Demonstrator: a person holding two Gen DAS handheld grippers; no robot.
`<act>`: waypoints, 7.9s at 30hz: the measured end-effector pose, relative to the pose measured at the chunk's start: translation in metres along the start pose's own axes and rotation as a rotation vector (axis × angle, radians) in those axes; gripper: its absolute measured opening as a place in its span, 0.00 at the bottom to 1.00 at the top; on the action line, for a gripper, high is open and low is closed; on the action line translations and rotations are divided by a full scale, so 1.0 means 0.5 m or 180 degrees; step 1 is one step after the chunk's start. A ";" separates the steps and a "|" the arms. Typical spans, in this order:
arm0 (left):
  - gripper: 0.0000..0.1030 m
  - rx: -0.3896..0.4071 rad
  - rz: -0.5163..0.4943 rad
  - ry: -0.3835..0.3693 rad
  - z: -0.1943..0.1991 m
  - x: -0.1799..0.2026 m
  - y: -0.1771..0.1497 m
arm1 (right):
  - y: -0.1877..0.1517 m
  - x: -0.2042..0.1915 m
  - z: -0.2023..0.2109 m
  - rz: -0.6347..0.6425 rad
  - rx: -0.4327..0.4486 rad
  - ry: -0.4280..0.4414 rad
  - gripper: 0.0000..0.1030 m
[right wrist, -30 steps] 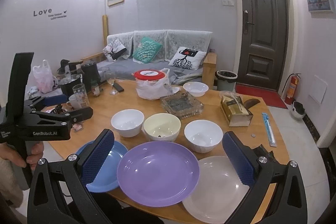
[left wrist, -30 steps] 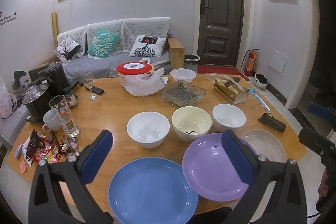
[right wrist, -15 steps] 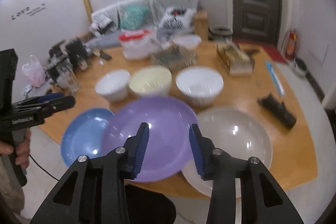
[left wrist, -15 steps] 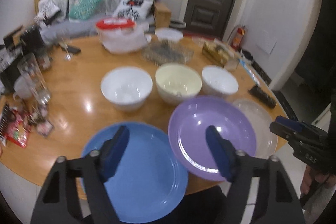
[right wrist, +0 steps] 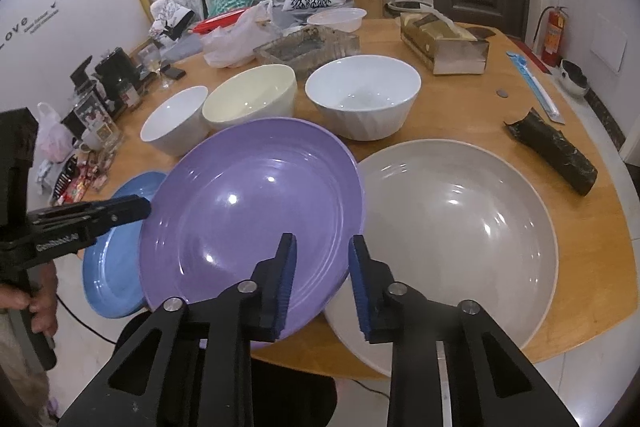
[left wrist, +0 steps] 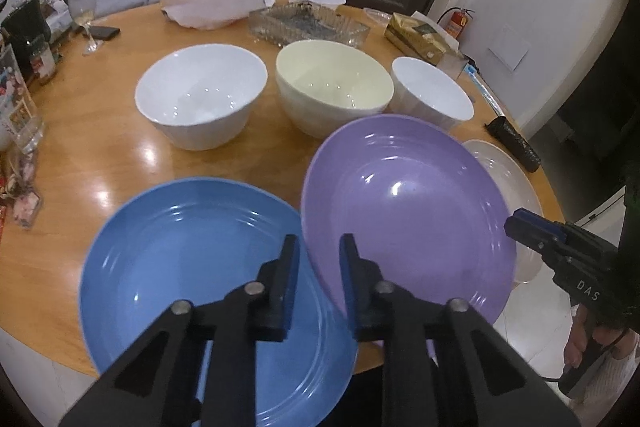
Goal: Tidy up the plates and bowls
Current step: 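Grasp the purple plate rim with the left gripper while the right gripper grasps it too, then lift the purple plate with both grippers and carry it onto the grey-white plate, then open both grippers to release the purple plate on the grey-white plate, then grasp the blue plate rim with the left gripper while the right gripper grasps it too, then lift the blue plate with both grippers and lower it onto the purple plate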
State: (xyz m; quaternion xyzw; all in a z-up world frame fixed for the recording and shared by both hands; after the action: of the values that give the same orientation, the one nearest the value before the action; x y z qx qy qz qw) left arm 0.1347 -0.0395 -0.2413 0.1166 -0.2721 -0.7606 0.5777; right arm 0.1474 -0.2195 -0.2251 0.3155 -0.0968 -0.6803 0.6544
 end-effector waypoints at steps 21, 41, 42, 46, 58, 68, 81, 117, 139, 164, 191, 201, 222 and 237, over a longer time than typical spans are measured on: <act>0.09 -0.0106 -0.0006 0.0035 -0.030 -0.001 -0.010 | -0.006 0.015 -0.023 -0.0028 -0.0091 -0.0123 0.14; 0.09 -0.0008 -0.0817 0.0030 -0.027 0.235 0.093 | -0.009 0.212 0.093 -0.0585 0.0288 -0.0464 0.15; 0.09 -0.0035 -0.0870 0.0031 -0.035 0.250 0.093 | -0.010 0.225 0.097 -0.0602 0.0300 -0.0509 0.15; 0.10 -0.0100 -0.1014 0.0047 -0.068 0.304 0.100 | -0.011 0.278 0.117 -0.0680 0.0365 -0.0666 0.15; 0.13 -0.0345 -0.1301 0.0292 -0.131 0.329 0.100 | -0.004 0.301 0.091 -0.0575 0.0236 -0.0877 0.16; 0.14 -0.0496 -0.1427 0.0379 -0.169 0.321 0.092 | -0.014 0.302 0.063 -0.0507 0.0102 -0.1000 0.16; 0.15 -0.0527 -0.1519 0.0482 -0.193 0.326 0.087 | -0.017 0.300 0.039 -0.0324 -0.0043 -0.1145 0.24; 0.49 0.0292 -0.0052 0.0461 0.170 -0.205 -0.005 | -0.049 -0.271 0.010 0.0669 0.0116 0.0185 0.96; 0.12 -0.0128 0.0351 0.0207 0.047 -0.298 -0.173 | -0.162 -0.292 -0.165 0.0569 -0.0816 -0.0023 0.24; 0.09 0.0021 0.0028 0.0348 0.097 -0.186 -0.057 | -0.087 -0.217 -0.070 0.0404 -0.0351 0.0076 0.15; 0.09 -0.0099 -0.0785 0.0064 -0.017 0.185 0.101 | 0.000 0.136 0.085 -0.0320 0.0270 -0.0306 0.15; 0.12 -0.0256 -0.1090 0.0146 -0.090 0.259 0.117 | 0.005 0.222 0.076 -0.0375 0.0180 -0.0666 0.15; 0.16 -0.0424 -0.1623 0.0382 -0.168 0.316 0.119 | -0.001 0.275 0.062 -0.0284 -0.0018 -0.1189 0.20; 0.16 -0.0504 -0.1779 0.0487 -0.193 0.331 0.116 | -0.017 0.294 0.039 -0.0098 -0.0207 -0.1479 0.24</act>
State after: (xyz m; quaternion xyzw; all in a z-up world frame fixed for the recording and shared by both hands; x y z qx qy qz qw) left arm 0.1789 -0.2332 -0.2662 0.1986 -0.1251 -0.8980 0.3721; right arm 0.1377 -0.3636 -0.2590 0.1307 -0.2180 -0.7474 0.6139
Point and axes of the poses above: each gripper's, at about its wrist camera, not at the fingertips, and z roughly against the way its jaws point, x to its right, y to its top, the point moved 10 cm from there along -z, roughly the way its jaws point, and after that the axes turned 10 degrees about -z, right-handed, at the moved point
